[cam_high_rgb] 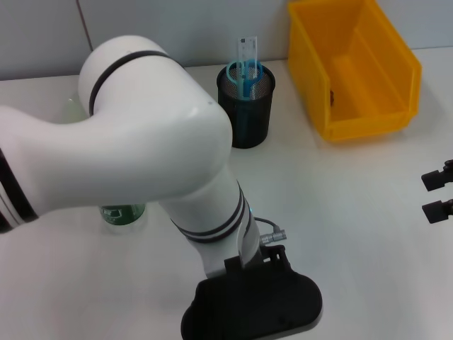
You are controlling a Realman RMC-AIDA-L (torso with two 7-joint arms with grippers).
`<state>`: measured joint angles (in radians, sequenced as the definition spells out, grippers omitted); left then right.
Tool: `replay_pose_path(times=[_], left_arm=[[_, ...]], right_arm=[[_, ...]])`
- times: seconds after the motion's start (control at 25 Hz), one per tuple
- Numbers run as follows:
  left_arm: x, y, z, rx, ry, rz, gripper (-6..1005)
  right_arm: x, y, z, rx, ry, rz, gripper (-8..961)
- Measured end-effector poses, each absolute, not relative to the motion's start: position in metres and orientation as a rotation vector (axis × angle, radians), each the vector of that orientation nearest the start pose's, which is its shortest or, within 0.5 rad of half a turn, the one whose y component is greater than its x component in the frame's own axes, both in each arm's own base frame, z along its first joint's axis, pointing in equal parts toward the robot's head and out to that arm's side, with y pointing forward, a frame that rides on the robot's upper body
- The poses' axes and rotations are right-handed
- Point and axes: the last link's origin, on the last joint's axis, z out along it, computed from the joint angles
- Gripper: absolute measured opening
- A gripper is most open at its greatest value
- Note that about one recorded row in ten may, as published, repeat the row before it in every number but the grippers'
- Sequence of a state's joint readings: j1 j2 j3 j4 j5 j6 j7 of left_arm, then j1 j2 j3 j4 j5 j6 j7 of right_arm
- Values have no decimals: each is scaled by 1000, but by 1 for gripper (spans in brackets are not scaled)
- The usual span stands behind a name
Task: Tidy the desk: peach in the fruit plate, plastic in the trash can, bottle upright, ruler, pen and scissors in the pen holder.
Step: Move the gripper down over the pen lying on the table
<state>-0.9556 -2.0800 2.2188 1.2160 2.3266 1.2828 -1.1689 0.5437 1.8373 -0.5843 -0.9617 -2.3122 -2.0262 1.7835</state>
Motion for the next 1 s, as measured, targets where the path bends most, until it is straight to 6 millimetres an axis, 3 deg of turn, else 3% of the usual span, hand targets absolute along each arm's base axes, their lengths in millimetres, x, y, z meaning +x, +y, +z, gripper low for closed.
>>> replay_pose_path(times=[0.56,1.0], left_arm=[[-82,281,-152,-2465,2324,733,646],[-84,281,-155,-2449,2331,739,532]], right_arm=[[281,307,138,-2904,896,194,775],[280,308,138,-2905,893,193,774]])
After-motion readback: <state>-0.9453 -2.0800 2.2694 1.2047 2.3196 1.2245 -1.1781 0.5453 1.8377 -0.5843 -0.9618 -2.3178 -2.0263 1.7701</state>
